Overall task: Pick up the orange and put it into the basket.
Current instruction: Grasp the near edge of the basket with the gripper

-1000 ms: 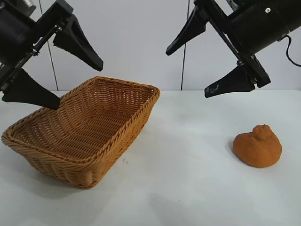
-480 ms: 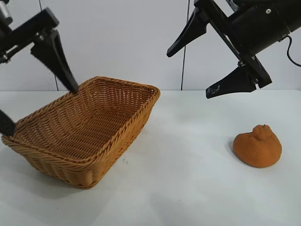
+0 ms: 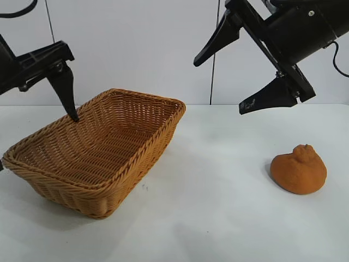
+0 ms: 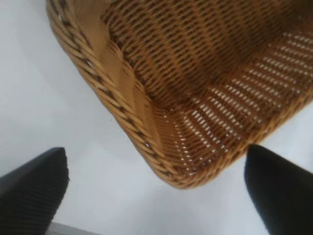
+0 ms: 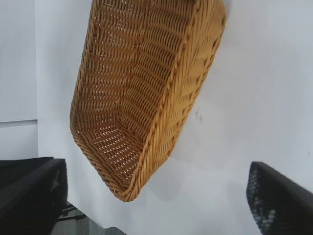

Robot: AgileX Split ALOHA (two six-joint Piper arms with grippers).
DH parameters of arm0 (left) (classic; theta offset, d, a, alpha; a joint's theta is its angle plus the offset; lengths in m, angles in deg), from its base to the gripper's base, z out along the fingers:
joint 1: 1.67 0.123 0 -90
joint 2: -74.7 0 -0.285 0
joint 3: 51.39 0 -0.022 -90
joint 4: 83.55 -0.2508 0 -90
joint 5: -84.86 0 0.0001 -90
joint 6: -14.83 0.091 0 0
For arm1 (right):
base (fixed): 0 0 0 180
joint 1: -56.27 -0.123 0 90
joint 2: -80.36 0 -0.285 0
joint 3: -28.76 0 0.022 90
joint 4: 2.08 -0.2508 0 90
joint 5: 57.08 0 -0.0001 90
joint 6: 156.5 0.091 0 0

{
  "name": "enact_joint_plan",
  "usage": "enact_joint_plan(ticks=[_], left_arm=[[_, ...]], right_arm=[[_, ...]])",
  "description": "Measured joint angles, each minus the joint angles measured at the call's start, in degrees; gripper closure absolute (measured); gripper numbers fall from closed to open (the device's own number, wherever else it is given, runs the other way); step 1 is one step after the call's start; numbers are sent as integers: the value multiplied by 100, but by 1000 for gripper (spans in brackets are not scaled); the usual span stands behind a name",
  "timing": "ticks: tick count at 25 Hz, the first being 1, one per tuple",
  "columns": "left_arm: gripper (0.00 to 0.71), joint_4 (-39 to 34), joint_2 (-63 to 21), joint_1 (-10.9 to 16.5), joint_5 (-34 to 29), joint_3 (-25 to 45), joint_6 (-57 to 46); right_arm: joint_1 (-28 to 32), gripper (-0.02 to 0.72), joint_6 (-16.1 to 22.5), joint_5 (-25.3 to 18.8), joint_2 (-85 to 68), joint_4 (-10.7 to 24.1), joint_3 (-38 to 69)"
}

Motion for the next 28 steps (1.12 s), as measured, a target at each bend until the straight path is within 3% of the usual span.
enact_joint_plan(ticks=[22,28], left_arm=[[17,-78,1779,0,861,0,-808],[150,-140,1779,0,934,0,-939]], right_arm=[[0,21,0,87,0,58,0],[0,21,0,48,0,58,0]])
